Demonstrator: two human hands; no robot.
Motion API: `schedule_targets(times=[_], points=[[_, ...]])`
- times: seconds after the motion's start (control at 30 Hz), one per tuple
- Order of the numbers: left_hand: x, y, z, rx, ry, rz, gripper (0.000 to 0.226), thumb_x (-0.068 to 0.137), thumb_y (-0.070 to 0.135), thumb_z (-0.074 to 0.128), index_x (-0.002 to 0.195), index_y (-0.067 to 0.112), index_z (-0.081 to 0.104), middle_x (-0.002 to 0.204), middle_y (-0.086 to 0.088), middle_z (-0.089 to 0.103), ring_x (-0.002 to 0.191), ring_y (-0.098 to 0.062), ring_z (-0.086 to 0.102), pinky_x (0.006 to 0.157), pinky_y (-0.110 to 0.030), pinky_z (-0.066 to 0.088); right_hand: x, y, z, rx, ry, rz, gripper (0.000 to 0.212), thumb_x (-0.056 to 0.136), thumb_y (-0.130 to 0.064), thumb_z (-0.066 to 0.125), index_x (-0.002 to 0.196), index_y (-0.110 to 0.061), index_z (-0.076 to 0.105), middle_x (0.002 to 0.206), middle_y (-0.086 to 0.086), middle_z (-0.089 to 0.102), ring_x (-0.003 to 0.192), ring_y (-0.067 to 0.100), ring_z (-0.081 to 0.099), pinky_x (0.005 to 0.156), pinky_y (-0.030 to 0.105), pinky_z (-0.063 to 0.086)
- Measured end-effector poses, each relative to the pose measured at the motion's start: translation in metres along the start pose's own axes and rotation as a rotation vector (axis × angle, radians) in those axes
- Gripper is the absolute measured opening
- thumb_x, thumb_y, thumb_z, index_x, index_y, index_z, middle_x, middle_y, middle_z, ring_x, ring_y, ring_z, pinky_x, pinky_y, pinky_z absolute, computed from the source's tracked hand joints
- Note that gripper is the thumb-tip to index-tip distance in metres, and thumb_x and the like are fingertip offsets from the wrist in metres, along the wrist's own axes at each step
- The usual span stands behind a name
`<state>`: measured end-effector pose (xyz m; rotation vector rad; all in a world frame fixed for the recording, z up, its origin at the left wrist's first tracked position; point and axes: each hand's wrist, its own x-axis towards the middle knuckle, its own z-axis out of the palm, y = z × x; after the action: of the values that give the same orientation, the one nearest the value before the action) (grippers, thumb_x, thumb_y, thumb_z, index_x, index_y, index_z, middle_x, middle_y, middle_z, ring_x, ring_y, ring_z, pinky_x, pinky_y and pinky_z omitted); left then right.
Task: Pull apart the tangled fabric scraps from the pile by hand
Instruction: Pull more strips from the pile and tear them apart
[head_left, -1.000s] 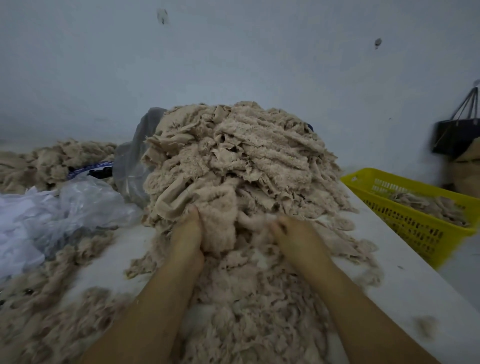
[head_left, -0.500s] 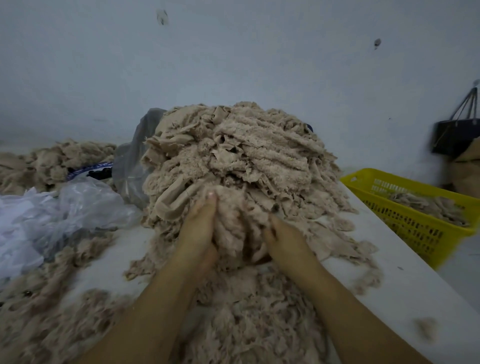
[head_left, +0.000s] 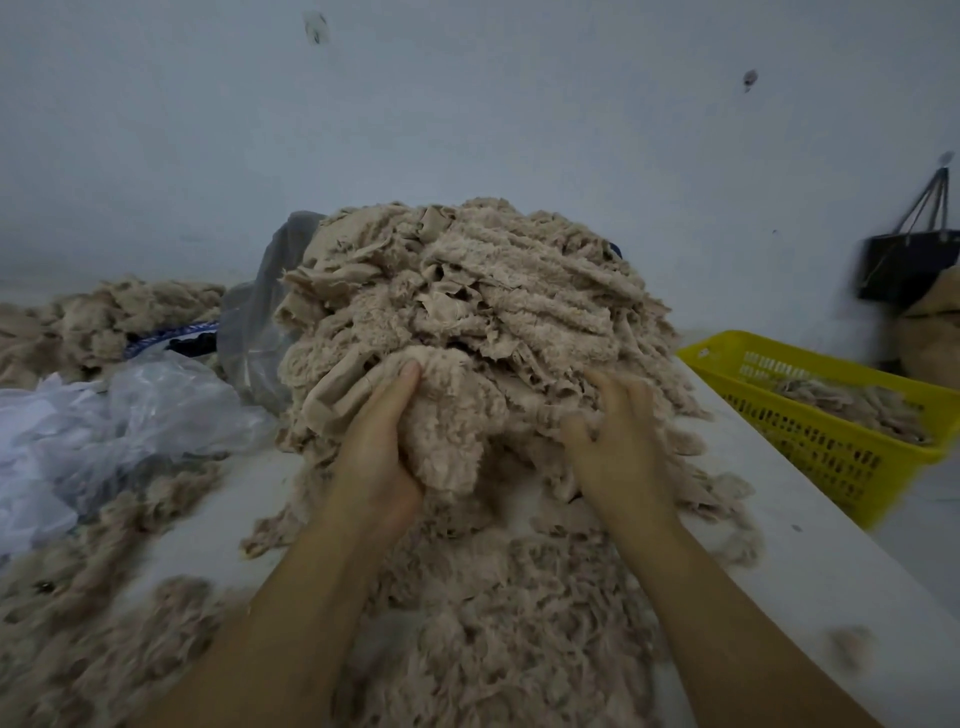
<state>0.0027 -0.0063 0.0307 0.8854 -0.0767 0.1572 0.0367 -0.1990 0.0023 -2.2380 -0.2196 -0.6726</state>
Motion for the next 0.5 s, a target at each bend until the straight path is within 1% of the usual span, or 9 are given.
schedule_targets(times=[0.07,0.1,0.17,0.2,0.27,0.33,0.4,0.43,0.5], points=[[-0.004,-0.003,0.004,0.031,-0.055,-0.013,0.025,0.085,0.031,0.067,0.099,0.015,0.080,0.113,-0.011,0.074,0.107,-0.025,0.071,0.079,-0.035,0.060,-0.008,-0.020,0.011,0.077,-0.145,-0.210,0.051,0.097,-0.039,0.049,0.145,-0.031,0.036,0.142,-0.015,0.032,0.100,-0.028,0.037,0.082,0.022,0.039],[-0.005,-0.003,0.004,0.038,-0.074,-0.017,0.028,0.080,0.032,0.071,0.099,0.013,0.080,0.112,-0.012,0.074,0.107,-0.025,0.071,0.079,-0.034,0.060,-0.012,-0.025,0.019,0.098,-0.252,-0.232,0.050,0.095,-0.038,0.052,0.143,-0.031,0.038,0.139,-0.014,0.038,0.101,-0.025,0.041,0.082,0.021,0.043],[-0.007,-0.003,0.003,0.036,-0.095,-0.021,0.030,0.078,0.035,0.072,0.097,0.013,0.081,0.107,-0.009,0.076,0.102,-0.022,0.072,0.076,-0.033,0.060,-0.017,-0.026,0.030,0.101,-0.397,-0.184,0.031,0.097,-0.031,0.054,0.127,-0.023,0.055,0.122,-0.002,0.060,0.102,0.004,0.058,0.082,0.031,0.050],[-0.006,-0.001,0.001,0.020,-0.108,-0.021,0.030,0.082,0.036,0.067,0.098,0.014,0.081,0.107,-0.007,0.076,0.102,-0.020,0.072,0.077,-0.033,0.059,-0.015,-0.023,0.031,0.105,-0.377,-0.137,0.019,0.099,-0.027,0.051,0.112,-0.017,0.061,0.106,0.003,0.065,0.094,0.016,0.061,0.078,0.033,0.050],[-0.003,0.005,-0.003,-0.068,-0.106,-0.024,0.035,0.095,0.036,0.054,0.105,0.014,0.079,0.114,-0.007,0.074,0.109,-0.021,0.070,0.083,-0.036,0.059,-0.010,-0.012,0.026,0.096,-0.243,-0.046,0.025,0.104,-0.026,0.044,0.087,-0.011,0.056,0.081,0.005,0.058,0.074,0.019,0.054,0.063,0.031,0.041],[0.002,0.012,-0.009,-0.185,-0.033,-0.030,0.042,0.102,0.036,0.044,0.120,0.012,0.073,0.124,-0.009,0.070,0.117,-0.024,0.066,0.088,-0.038,0.059,-0.004,-0.002,0.016,0.086,-0.141,0.010,0.033,0.105,-0.029,0.038,0.088,-0.009,0.057,0.078,0.003,0.057,0.069,0.016,0.052,0.057,0.023,0.035],[0.007,0.014,-0.012,-0.209,0.078,-0.014,0.042,0.103,0.037,0.045,0.132,0.012,0.063,0.127,-0.010,0.068,0.118,-0.027,0.065,0.089,-0.041,0.057,0.000,0.004,0.011,0.113,-0.101,0.049,0.035,0.106,-0.031,0.036,0.091,-0.014,0.063,0.080,-0.008,0.060,0.070,0.001,0.054,0.055,0.012,0.036],[0.008,0.014,-0.013,-0.173,0.132,-0.003,0.040,0.103,0.037,0.047,0.132,0.014,0.061,0.125,-0.010,0.070,0.115,-0.027,0.067,0.086,-0.041,0.058,0.002,0.005,0.010,0.161,-0.076,0.080,0.036,0.107,-0.032,0.035,0.088,-0.018,0.063,0.077,-0.014,0.060,0.068,-0.004,0.054,0.054,0.010,0.037],[0.009,0.011,-0.014,-0.086,0.221,0.022,0.035,0.102,0.035,0.050,0.129,0.017,0.063,0.117,-0.006,0.073,0.108,-0.024,0.070,0.077,-0.038,0.061,0.006,0.007,0.007,0.316,0.027,0.227,0.041,0.107,-0.039,0.033,0.078,-0.024,0.059,0.069,-0.012,0.061,0.057,-0.004,0.053,0.051,0.014,0.039]])
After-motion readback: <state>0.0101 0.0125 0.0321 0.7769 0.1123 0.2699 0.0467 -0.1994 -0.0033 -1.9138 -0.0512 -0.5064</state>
